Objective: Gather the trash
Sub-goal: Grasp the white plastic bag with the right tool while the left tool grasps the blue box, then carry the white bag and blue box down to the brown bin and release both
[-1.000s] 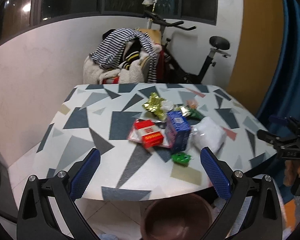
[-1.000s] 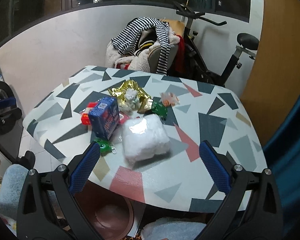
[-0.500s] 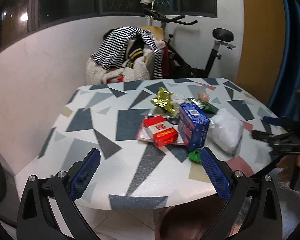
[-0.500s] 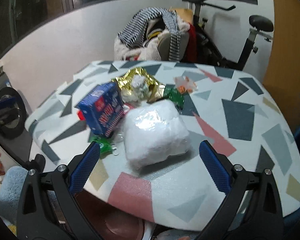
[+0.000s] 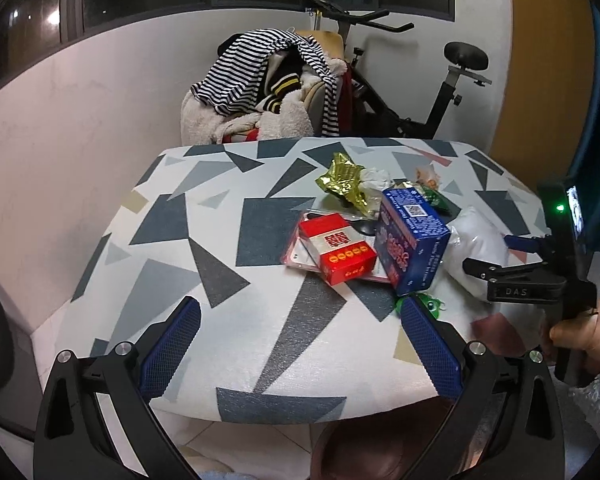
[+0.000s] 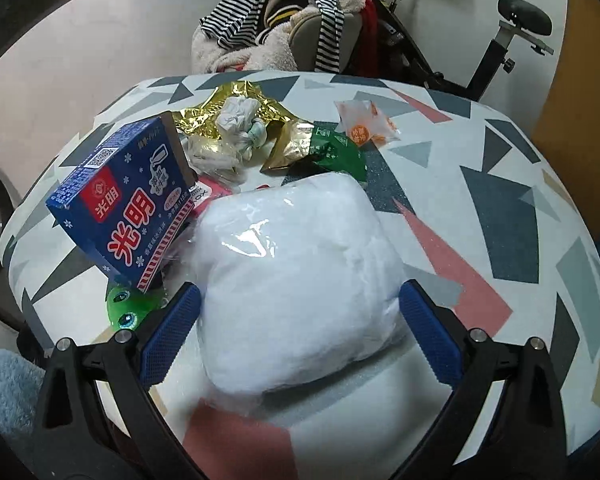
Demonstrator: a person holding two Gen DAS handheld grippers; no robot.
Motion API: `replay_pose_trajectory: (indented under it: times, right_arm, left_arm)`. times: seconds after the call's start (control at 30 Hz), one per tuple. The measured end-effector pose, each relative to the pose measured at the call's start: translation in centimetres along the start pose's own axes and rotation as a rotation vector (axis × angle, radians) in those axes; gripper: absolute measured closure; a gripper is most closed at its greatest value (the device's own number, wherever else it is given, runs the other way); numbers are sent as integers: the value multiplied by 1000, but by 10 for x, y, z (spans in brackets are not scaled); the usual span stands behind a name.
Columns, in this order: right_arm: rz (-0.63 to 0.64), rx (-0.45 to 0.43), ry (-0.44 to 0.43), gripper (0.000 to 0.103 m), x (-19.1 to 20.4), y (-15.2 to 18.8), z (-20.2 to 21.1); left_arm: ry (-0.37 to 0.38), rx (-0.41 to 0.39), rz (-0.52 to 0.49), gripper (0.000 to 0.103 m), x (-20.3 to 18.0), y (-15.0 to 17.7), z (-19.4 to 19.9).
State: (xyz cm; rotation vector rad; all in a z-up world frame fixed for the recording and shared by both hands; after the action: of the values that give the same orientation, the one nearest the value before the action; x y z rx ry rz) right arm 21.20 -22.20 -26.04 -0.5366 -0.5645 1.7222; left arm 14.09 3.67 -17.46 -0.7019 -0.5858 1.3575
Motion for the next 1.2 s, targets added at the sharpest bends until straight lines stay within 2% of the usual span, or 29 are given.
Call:
replay_pose_trajectory:
  times: [0.03, 0.07, 0.13, 0.27, 0.37, 0.47, 0.53, 0.6, 0.7, 0.8, 0.87, 0.9, 0.93, 1.0, 1.2]
  right_arm:
    - [10, -2, -2, 7, 1, 1, 1]
    - [15, -7, -4, 15, 1, 1, 3]
    - [7, -8, -20, 21, -3, 1, 5]
    - [-56, -16, -69, 32, -14, 4, 15]
    - [-93, -32, -82, 34, -21, 7, 24]
    - [-110, -53, -83, 34, -25, 8, 31]
    - [-109, -65, -78, 34, -26, 8, 34]
    - [-104, -76, -76, 34, -28, 8, 39]
    - [-103, -92, -70, 34, -32, 7, 46]
    - [-114, -96, -73, 34, -37, 8, 50]
    - [-118, -97, -70, 34, -41, 10, 52]
    - [-121, -98, -67, 34, -43, 11, 53]
    - [-125, -99, -66, 34, -45, 12, 54]
    - [-133, -99, -65, 34, -48, 16, 57]
    - [-143, -111, -77, 34, -50, 22, 69]
  left_arm:
    - [-10, 0, -7, 5, 0, 0, -1]
    - [-16, 1, -12, 5, 0, 0, -1]
    - [-21, 4, -10, 5, 1, 0, -4]
    - [43, 8, 49, 5, -3, -2, -9]
    - [156, -2, 137, 5, -12, -11, -14]
    - [278, 31, 208, 5, -29, -27, -31]
    - [304, 45, 201, 6, -44, -42, -44]
    - [294, 66, 171, 6, -57, -55, -61]
    - [273, 143, 126, 15, -79, -66, -93]
    - [237, 192, 100, 17, -88, -68, -118]
    - [206, 219, 83, 23, -90, -67, -133]
    - [194, 237, 78, 33, -92, -65, -141]
    - [193, 246, 77, 48, -92, -63, -145]
    - [186, 260, 73, 63, -90, -61, -151]
    - [251, 187, 51, 65, -85, -74, -121]
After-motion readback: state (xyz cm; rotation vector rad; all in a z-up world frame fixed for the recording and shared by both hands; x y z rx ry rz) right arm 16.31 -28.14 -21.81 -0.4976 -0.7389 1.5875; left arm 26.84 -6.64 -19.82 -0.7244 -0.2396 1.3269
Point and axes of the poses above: each gripper's, at about its wrist camera, not at the fingertips, and z roughly against the way its jaws point, x to its left, y to its underside, the point moved 9 cm from there along -z, roughly the way its jaws point, and after that the axes turned 7 degrees about y, right-handed, at the moved point
